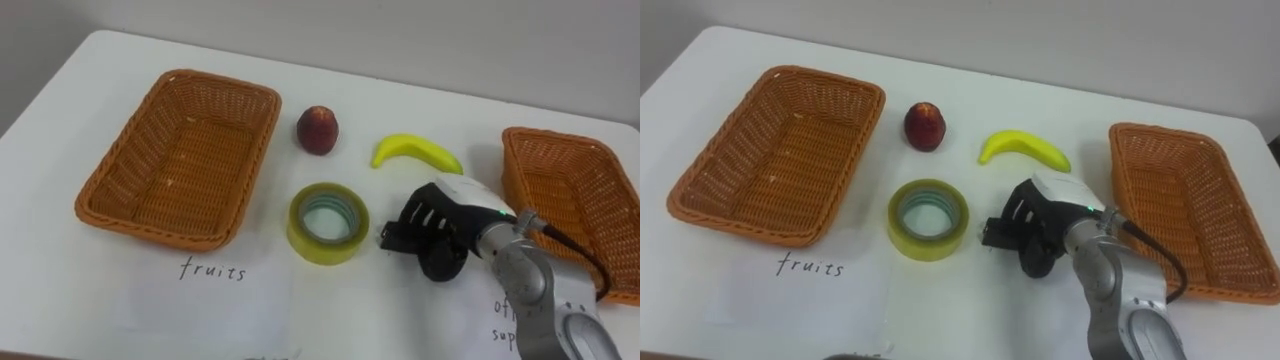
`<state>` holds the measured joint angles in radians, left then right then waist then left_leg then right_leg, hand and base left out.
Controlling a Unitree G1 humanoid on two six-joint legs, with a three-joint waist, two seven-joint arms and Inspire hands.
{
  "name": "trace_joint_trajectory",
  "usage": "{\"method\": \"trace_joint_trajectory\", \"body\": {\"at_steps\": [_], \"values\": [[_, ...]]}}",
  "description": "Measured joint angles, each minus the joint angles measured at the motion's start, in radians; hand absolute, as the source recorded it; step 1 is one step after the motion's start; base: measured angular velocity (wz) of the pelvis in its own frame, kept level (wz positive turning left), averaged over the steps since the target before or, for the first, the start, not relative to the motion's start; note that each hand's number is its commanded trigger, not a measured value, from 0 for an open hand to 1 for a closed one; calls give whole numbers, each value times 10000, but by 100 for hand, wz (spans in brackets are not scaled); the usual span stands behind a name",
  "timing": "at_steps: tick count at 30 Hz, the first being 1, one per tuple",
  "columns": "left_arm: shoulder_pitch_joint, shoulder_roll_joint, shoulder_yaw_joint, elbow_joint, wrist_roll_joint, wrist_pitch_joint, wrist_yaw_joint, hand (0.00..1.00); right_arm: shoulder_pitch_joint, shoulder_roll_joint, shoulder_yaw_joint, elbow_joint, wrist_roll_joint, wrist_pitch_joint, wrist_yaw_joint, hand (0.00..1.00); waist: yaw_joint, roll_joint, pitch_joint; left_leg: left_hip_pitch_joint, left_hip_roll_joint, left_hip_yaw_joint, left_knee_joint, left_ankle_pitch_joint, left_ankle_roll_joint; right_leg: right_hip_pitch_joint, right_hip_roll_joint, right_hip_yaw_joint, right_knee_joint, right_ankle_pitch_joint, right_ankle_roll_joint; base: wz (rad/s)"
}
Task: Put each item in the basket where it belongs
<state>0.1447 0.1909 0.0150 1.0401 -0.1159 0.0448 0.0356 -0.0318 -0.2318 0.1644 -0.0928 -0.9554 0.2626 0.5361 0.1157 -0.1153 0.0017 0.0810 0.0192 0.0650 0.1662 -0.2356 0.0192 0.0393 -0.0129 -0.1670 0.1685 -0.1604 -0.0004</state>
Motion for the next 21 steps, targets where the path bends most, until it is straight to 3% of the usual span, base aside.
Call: {"method": "trace_joint_trajectory", "body": {"at_steps": [14, 17, 21], "values": [[73, -15, 14, 3, -32, -29, -43, 0, 79, 5, -29, -110, 220, -47, 238, 100, -25, 48, 25, -50, -20, -18, 43, 0, 0, -43, -3, -1, 177, 0, -1, 0], [130, -58, -12, 9, -114, -93, -16, 0, 112, 5, -166, -127, 527, -248, 213, 100, -86, 139, 31, -50, -39, -61, 55, 3, 5, -26, -16, -7, 175, 0, 0, 0], [197, -157, 29, 23, -94, -258, 25, 0, 116, 0, -506, -182, 1150, -634, -50, 100, -244, 271, 115, -26, -61, -43, 41, 16, 23, -27, -44, -8, 172, 0, 0, 0]]}}
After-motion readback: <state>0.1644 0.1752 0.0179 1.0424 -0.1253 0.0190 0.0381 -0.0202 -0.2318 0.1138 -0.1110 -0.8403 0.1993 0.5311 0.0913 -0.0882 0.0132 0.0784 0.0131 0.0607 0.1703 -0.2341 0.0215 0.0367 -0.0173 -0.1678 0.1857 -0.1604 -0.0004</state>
